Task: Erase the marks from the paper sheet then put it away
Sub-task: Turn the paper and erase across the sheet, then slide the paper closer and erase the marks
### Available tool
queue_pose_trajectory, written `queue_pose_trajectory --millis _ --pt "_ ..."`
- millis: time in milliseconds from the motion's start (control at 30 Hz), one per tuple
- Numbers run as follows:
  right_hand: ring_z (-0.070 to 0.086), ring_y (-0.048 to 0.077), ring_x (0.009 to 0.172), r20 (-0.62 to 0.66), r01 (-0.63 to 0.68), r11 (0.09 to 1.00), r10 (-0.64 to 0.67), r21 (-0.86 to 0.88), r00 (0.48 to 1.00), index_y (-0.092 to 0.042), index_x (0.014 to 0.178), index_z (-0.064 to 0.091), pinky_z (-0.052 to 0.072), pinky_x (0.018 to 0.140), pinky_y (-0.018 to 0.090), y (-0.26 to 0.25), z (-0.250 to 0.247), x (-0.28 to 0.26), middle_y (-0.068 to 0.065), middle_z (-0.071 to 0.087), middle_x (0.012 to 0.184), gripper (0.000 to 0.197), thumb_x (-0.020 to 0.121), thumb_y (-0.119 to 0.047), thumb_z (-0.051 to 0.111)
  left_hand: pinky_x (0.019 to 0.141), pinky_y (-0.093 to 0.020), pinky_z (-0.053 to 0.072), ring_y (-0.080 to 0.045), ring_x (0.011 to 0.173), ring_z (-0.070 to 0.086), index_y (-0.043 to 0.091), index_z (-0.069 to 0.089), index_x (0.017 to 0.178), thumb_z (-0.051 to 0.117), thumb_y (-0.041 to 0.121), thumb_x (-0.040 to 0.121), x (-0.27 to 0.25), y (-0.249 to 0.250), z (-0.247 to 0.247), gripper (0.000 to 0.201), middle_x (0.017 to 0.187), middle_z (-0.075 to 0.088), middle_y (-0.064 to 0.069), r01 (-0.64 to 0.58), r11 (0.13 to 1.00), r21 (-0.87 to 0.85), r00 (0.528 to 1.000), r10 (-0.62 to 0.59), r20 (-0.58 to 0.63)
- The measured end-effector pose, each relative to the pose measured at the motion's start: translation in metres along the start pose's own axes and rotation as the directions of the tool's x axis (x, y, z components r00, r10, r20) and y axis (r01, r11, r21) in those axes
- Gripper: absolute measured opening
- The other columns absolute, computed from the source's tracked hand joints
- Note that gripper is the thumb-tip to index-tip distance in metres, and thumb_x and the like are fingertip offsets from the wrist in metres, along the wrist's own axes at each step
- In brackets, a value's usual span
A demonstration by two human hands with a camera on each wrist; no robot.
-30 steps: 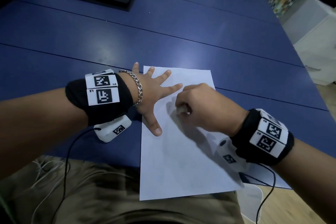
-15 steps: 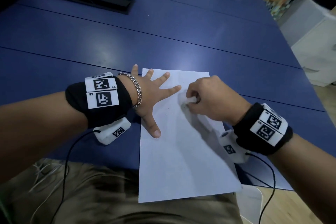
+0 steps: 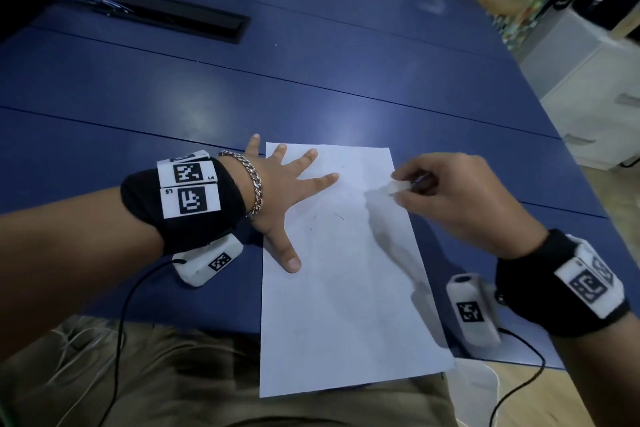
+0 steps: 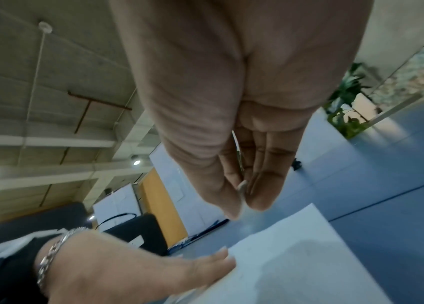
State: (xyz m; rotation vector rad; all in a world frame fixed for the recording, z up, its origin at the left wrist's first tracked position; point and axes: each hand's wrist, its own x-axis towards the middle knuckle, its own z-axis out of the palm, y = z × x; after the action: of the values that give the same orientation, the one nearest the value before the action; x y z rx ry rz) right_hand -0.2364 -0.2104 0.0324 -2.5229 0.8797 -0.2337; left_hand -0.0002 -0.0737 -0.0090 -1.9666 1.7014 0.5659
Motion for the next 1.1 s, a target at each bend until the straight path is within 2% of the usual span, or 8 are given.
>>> queue_pose_trajectory --millis 200,467,667,833,900,967,1033,1100 --pt "0.070 -0.003 0.078 0.083 -0.058 0.998 0.056 0.021 0.995 -0.029 0.101 0.077 0.057 0.076 0.017 0.018 0.005 -0.023 -0.017 0.073 0.083 0.017 0.087 -0.023 0.081 0.116 -0.078 -0.009 -0.041 0.158 -0.015 0.049 -0.043 0.145 0.067 0.103 0.036 0.001 -0.004 -0.001 0.165 0.166 -0.037 0.008 -0.014 1.000 -0.007 1.000 0.014 0.011" --pt "0.065 0.001 0.082 0.154 0.059 0.995 -0.045 -0.086 0.987 -0.033 0.104 0.074 0.058 0.079 0.027 0.022 0.032 -0.036 -0.016 0.064 0.096 0.015 0.091 -0.026 0.074 0.118 -0.076 -0.008 -0.035 0.157 -0.023 0.048 -0.042 0.148 0.074 0.097 0.037 -0.008 -0.016 0.000 0.167 0.162 -0.044 0.010 -0.064 0.994 0.093 0.997 0.060 0.047" --pt "0.062 0.005 0.083 0.251 0.201 0.976 -0.174 -0.086 0.952 -0.029 0.100 0.073 0.052 0.078 0.020 -0.001 0.042 -0.049 -0.014 0.063 0.093 0.012 0.091 -0.025 0.067 0.122 -0.071 -0.005 -0.036 0.155 -0.028 0.051 -0.043 0.145 0.085 0.087 0.032 -0.010 -0.038 -0.012 0.175 0.157 -0.051 0.002 0.072 0.992 0.106 0.994 -0.081 0.076" --pt "0.062 0.008 0.082 0.273 0.242 0.968 -0.217 -0.060 0.937 -0.026 0.095 0.072 0.051 0.078 0.023 -0.010 0.046 -0.053 -0.010 0.066 0.090 0.009 0.091 -0.032 0.067 0.122 -0.071 0.000 -0.041 0.156 -0.024 0.049 -0.040 0.149 0.094 0.068 0.049 -0.006 -0.035 -0.032 0.168 0.162 -0.045 -0.002 0.138 0.980 0.143 0.990 -0.141 0.011" --pt "0.062 0.006 0.081 0.285 0.249 0.966 -0.220 -0.071 0.933 -0.028 0.095 0.072 0.052 0.077 0.024 -0.010 0.040 -0.051 -0.012 0.066 0.089 0.010 0.090 -0.036 0.069 0.123 -0.069 0.003 -0.040 0.157 -0.020 0.046 -0.039 0.151 0.089 0.065 0.062 -0.005 -0.024 -0.034 0.156 0.165 -0.040 -0.002 0.085 0.987 0.134 0.996 -0.079 -0.050" --pt "0.066 0.004 0.081 0.216 0.187 0.980 -0.168 -0.070 0.962 -0.030 0.098 0.074 0.055 0.078 0.024 -0.003 0.026 -0.043 -0.015 0.068 0.088 0.012 0.087 -0.034 0.073 0.125 -0.066 0.003 -0.038 0.158 -0.018 0.044 -0.036 0.153 0.080 0.072 0.071 -0.006 -0.012 -0.034 0.144 0.168 -0.035 0.000 -0.046 0.995 0.083 0.994 0.054 -0.092" --pt "0.070 0.001 0.081 0.091 0.077 0.997 -0.074 -0.026 0.993 -0.029 0.102 0.077 0.058 0.080 0.025 0.010 0.007 -0.031 -0.017 0.072 0.089 0.017 0.085 -0.025 0.077 0.126 -0.063 0.000 -0.033 0.158 -0.022 0.045 -0.033 0.155 0.073 0.082 0.070 -0.007 0.001 -0.031 0.141 0.168 -0.035 0.004 -0.164 0.986 0.016 0.982 0.165 -0.090" --pt "0.070 0.001 0.081 0.039 -0.001 1.000 0.001 -0.020 0.999 -0.028 0.099 0.077 0.059 0.080 0.027 0.021 -0.006 -0.019 -0.015 0.074 0.089 0.014 0.086 -0.022 0.077 0.126 -0.063 -0.005 -0.030 0.156 -0.028 0.047 -0.032 0.154 0.070 0.090 0.064 -0.003 0.011 -0.027 0.143 0.166 -0.037 0.007 -0.211 0.978 -0.002 0.976 0.210 -0.062"
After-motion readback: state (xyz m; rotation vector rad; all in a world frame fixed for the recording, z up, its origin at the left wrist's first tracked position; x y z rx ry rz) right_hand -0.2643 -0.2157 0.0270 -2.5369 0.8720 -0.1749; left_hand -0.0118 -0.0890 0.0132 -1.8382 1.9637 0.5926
